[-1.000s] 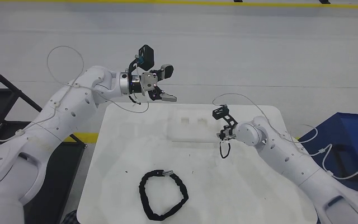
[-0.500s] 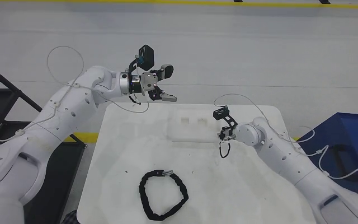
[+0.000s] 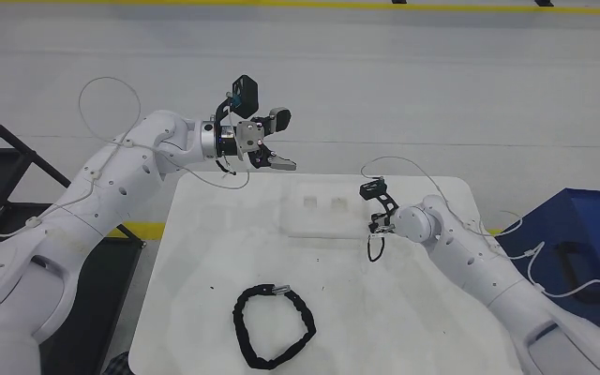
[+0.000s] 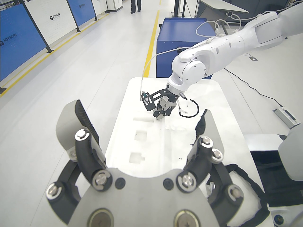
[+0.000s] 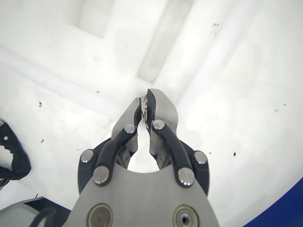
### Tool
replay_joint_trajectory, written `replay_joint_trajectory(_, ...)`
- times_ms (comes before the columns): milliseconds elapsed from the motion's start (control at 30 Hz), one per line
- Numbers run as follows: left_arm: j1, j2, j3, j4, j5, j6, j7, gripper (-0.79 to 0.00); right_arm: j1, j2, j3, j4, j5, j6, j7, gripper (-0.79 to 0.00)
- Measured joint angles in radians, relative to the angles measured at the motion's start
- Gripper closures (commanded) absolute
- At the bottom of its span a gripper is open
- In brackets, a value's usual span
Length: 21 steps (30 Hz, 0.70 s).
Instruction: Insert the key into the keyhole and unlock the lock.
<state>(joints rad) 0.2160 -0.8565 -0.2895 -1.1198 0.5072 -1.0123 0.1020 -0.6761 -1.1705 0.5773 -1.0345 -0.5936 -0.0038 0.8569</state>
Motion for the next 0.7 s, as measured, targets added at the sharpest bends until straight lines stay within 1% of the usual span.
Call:
replay_joint_trajectory(200,0.000,0.000,0.000,0.000,0.000,0.000,0.000,-0.785,0.011,-0.008,0.012,-0.016,-0.018,-0.001,0.015,0.000)
replay_joint_trajectory(367,0.000,0.000,0.000,0.000,0.000,0.000,0.000,-0.785,0.015,-0.001,0.036,-0.061,-0.054,0.019,0.051,0.000)
replay_joint_trajectory(467,0.000,0.000,0.000,0.000,0.000,0.000,0.000,-0.785,0.009,0.009,0.064,-0.099,-0.054,0.019,0.089,0.000)
replay_joint_trajectory(567,0.000,0.000,0.000,0.000,0.000,0.000,0.000,-0.785,-0.006,0.025,0.114,-0.162,-0.015,-0.005,0.128,0.000)
replay_joint_trajectory(700,0.000,0.000,0.000,0.000,0.000,0.000,0.000,-0.785,-0.057,0.059,0.208,-0.275,0.034,-0.032,0.179,0.000)
